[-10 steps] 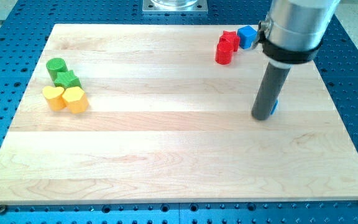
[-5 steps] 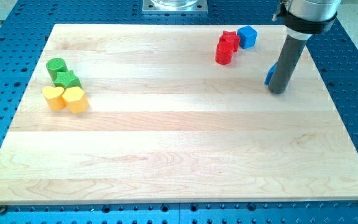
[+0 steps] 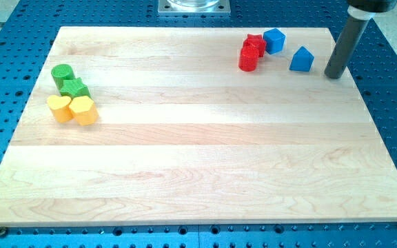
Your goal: Push the blue triangle into the red blocks
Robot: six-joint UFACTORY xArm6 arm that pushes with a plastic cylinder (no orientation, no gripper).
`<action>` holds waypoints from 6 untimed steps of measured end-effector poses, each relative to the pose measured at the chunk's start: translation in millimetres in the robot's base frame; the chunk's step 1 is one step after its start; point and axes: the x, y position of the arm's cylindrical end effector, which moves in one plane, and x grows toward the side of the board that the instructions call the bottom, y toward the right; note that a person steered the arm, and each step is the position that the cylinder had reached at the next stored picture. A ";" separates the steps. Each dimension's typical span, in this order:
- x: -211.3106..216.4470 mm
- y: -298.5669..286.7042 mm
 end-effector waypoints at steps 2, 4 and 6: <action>-16.3 -50.4; -4.5 -95.9; -12.7 -119.6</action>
